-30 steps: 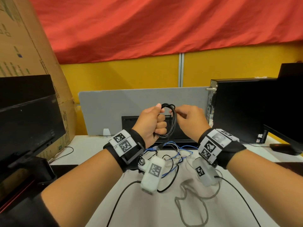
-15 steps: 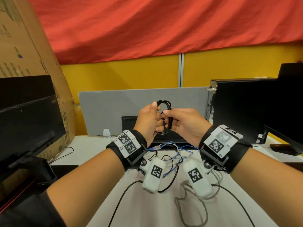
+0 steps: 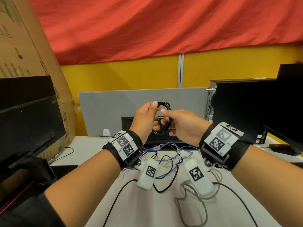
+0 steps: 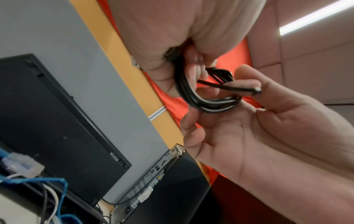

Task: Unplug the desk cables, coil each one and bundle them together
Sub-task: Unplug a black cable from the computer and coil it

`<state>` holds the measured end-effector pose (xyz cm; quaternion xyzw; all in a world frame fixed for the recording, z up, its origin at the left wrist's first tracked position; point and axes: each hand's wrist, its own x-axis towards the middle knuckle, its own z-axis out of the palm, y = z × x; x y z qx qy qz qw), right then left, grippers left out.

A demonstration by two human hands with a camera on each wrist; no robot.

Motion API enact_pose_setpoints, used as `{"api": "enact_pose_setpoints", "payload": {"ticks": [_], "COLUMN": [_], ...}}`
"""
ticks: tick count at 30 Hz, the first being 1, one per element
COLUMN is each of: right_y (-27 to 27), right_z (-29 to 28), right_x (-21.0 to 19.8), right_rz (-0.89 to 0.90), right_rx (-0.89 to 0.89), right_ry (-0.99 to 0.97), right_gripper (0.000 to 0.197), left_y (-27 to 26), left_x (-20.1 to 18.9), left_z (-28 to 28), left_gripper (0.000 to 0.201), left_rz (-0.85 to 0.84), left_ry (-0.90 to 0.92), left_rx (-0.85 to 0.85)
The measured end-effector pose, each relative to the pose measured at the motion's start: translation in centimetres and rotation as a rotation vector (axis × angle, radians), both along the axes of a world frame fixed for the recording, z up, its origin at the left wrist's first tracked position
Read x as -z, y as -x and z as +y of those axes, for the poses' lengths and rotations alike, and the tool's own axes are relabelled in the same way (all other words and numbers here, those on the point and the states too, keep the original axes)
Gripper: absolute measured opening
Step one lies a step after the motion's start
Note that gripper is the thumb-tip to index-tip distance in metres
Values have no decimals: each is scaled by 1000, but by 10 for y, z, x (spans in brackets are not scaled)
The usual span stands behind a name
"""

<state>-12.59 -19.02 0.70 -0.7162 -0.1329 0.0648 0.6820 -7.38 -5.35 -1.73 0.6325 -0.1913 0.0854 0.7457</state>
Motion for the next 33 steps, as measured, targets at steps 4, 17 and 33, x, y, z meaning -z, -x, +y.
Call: {"api": "enact_pose_setpoints", "payload": {"ticks": [4, 17, 33], "right_y": [0, 0, 1], "right_z": [4, 11, 7], "right_x": [-1, 2, 1], "right_rz": [-108, -236, -46], "right_rx": [105, 355, 259], "right_ry": [245, 397, -97], "right_gripper": [17, 27, 30], "left_y": [0, -12, -17], "left_x": [2, -1, 4], "left_z": [0, 15, 14], "left_gripper": [30, 29, 27], "left_rz": [-27, -31, -83], "left_ry": [-6, 7, -86], "left_rx": [-23, -138, -166]}}
